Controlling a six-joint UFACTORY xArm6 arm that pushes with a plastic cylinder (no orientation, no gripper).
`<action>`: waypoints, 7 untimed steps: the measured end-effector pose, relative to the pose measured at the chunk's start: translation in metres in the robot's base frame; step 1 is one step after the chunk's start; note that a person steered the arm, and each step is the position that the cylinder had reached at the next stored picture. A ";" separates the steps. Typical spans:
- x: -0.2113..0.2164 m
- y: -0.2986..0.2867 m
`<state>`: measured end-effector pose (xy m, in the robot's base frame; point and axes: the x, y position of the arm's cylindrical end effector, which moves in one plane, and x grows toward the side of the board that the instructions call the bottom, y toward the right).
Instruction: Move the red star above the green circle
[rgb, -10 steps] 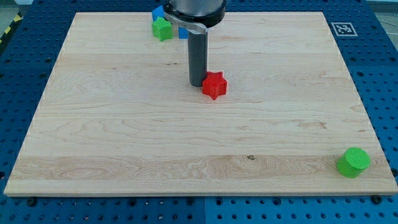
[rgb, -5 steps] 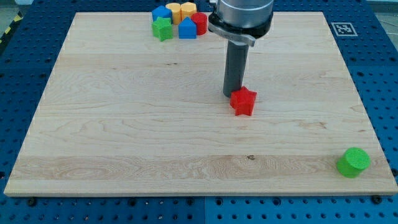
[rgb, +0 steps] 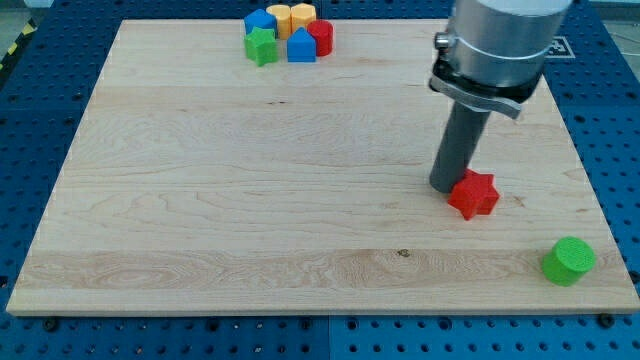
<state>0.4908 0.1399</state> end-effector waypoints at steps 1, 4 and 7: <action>0.003 0.015; 0.040 0.031; 0.042 0.052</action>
